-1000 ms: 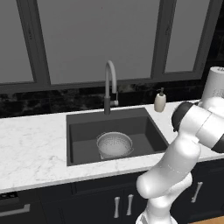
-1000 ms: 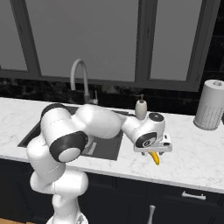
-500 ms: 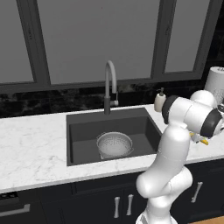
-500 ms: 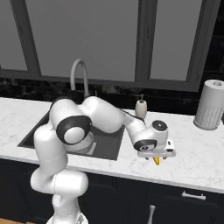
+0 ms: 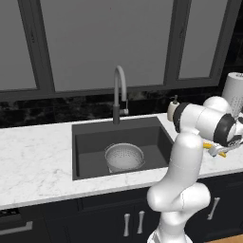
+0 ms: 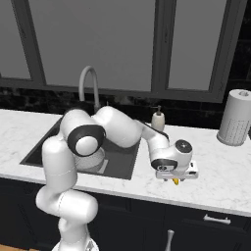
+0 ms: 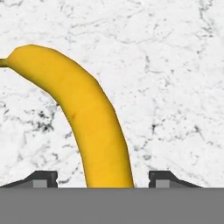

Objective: Put the colander in the sink, put the banana in the colander, and turn on the sink faucet and pour water over the colander.

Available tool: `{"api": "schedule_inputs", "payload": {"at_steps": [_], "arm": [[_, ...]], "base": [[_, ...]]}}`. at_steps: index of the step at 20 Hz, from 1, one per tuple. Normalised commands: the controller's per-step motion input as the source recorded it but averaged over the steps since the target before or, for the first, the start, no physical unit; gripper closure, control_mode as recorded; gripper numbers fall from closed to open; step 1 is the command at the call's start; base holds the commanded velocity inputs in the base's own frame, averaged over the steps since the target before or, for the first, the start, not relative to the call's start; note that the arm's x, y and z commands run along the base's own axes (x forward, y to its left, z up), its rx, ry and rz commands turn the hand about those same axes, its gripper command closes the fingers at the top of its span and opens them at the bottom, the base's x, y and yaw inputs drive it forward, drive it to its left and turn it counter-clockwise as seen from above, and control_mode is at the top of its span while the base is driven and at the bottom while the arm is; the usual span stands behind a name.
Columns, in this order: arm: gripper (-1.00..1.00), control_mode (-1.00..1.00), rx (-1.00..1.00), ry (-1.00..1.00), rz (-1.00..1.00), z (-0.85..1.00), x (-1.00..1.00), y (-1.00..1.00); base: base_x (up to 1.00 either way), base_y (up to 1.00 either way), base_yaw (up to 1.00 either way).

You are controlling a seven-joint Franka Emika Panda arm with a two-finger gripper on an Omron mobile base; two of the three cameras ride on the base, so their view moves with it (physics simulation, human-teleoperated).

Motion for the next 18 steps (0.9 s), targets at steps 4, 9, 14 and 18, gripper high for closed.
{"api": "schedule_inputs", "payload": {"at_steps": [4, 9, 14, 18], "arm": [[1.0, -1.0, 0.0, 0.0, 0.0, -0.05, 0.0, 0.28], [1.0, -1.0, 0.01, 0.0, 0.0, 0.0, 0.0, 0.45], [1.0, -1.0, 0.05, -0.04, 0.0, 0.23, 0.0, 0.71], [1.0, -1.0, 0.11, -0.07, 0.02, 0.67, 0.02, 0.82]], "base": [[0.0, 0.0, 0.0], [0.0, 0.0, 0.0], [0.0, 0.0, 0.0], [0.0, 0.0, 0.0]]}}
